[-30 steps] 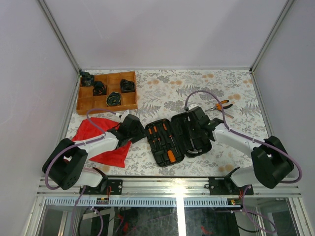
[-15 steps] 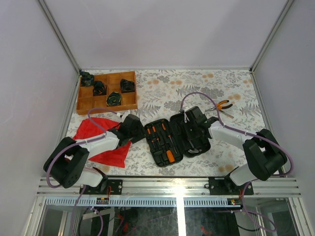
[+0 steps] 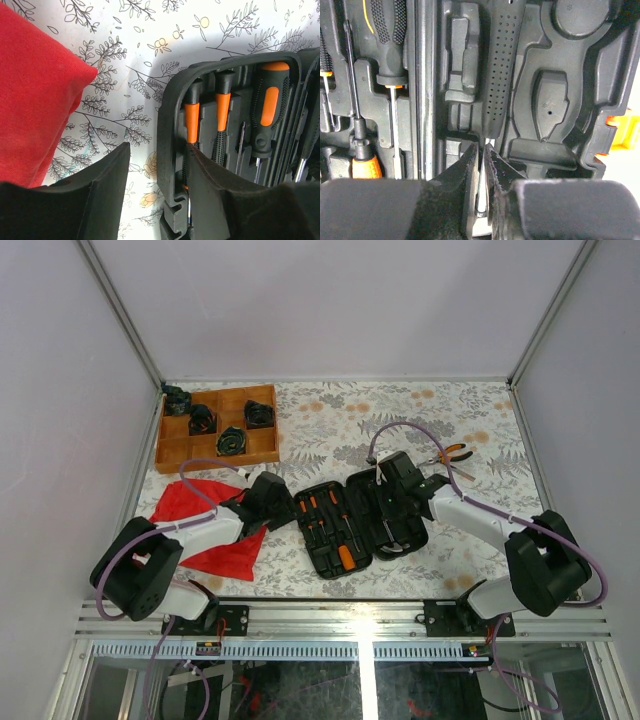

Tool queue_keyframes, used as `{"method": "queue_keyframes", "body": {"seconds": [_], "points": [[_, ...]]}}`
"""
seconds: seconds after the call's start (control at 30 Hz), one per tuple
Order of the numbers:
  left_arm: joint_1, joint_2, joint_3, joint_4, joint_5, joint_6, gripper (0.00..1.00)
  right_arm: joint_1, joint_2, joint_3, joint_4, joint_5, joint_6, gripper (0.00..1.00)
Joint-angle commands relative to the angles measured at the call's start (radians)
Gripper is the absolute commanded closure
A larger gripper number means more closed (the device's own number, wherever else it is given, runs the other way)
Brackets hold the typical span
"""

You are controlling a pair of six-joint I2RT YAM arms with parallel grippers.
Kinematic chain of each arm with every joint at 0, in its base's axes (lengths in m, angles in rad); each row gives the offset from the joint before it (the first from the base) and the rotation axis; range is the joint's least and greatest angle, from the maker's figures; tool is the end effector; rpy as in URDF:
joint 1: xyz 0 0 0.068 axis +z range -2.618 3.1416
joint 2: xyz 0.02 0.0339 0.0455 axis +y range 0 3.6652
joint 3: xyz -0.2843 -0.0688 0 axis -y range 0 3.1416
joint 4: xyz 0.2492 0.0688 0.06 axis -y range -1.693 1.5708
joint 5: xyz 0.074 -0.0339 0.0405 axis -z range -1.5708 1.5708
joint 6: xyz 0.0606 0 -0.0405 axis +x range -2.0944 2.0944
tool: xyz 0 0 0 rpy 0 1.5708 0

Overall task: Sort the tools into containers
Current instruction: Place the hammer in the storage box.

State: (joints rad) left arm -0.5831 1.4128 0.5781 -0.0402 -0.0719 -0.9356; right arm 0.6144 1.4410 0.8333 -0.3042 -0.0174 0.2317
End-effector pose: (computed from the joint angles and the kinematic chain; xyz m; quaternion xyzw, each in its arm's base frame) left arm 0.2305 -0.1468 0.1467 -0.1768 0.9228 -0.2101 0.2704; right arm 0.2482 0.1764 0.1960 -0.1827 0.9284 0.1403 0.2916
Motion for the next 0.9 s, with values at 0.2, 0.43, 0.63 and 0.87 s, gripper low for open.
{"method": "queue_keyframes", "body": {"seconds": [0.2,0.43,0.63,0.87], "points": [[-0.006,0.025,0.034,0.010,0.012,0.027,0.53,0.004,0.035,0.055,-0.057,0.050,0.011,0.87],[-0.006,0.031,0.039,0.010,0.017,0.028,0.53,0.004,0.090,0.056,-0.046,0.011,0.005,0.88],[-0.006,0.023,0.036,0.011,0.017,0.040,0.57,0.004,0.148,0.079,-0.071,-0.008,0.006,0.97],[-0.006,0.024,0.034,0.020,0.026,0.047,0.61,0.004,0.229,0.120,-0.154,-0.036,-0.002,1.00]]}}
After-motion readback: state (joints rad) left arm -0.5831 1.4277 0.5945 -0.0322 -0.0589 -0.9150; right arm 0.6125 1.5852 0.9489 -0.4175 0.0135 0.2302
